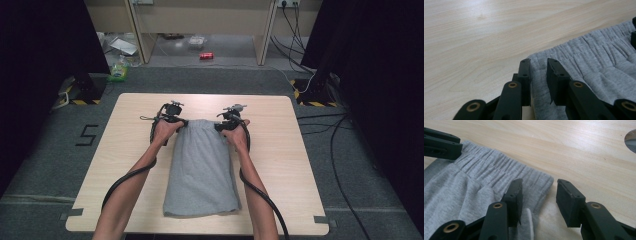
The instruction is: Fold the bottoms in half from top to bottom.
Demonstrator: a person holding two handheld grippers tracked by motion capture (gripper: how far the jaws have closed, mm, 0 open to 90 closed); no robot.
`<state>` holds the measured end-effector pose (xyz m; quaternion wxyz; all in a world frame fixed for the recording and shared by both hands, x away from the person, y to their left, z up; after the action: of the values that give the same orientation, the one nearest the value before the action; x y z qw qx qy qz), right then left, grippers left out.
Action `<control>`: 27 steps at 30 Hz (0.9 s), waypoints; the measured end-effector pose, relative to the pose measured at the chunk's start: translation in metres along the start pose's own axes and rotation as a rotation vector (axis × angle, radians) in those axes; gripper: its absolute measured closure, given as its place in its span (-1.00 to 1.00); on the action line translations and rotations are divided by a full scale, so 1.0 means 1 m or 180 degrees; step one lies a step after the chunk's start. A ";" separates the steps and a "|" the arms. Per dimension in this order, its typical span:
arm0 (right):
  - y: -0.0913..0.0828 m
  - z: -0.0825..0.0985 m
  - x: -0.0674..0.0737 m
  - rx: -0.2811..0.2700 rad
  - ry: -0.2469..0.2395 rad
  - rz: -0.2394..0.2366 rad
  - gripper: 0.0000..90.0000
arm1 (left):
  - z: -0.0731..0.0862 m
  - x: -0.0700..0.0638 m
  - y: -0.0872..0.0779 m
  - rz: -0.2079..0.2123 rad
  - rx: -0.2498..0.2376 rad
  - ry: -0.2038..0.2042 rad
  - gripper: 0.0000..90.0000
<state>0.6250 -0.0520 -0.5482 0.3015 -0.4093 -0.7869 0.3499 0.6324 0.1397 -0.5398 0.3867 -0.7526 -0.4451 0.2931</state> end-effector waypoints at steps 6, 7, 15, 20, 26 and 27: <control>-0.007 -0.008 0.006 -0.0069 0.0065 -0.0118 0.23 | 0.000 0.000 0.000 -0.0008 0.0012 -0.0005 0.63; -0.007 -0.008 0.007 -0.0047 0.0086 -0.0144 0.20 | 0.000 0.000 0.000 -0.0011 0.0012 -0.0005 0.63; 0.006 -0.003 0.007 0.0066 0.0211 -0.0185 0.15 | 0.000 0.000 0.000 -0.0005 0.0009 -0.0016 0.63; 0.009 -0.002 0.006 0.0100 0.0329 -0.0215 0.13 | 0.000 0.000 0.000 0.0005 0.0009 -0.0028 0.63; 0.011 -0.004 0.009 0.0116 0.0338 -0.0225 0.29 | 0.001 0.001 0.000 0.0049 0.0000 -0.0075 0.62; 0.011 -0.004 0.009 0.0121 0.0374 -0.0258 0.36 | 0.001 0.002 0.000 0.0054 -0.0004 -0.0088 0.63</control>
<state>0.6280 -0.0381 -0.5533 0.3688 -0.3912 -0.7769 0.3276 0.6325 0.1413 -0.5410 0.3776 -0.7525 -0.4442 0.3065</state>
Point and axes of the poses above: each handheld gripper's, and its own axes: y roughly forward along the jaws, z roughly out of its underside, x roughly to its left, the point moved 7 cm from there along y, roughly forward along the jaws, and after that the axes turned 9 degrees about x, right-handed, at the moved point
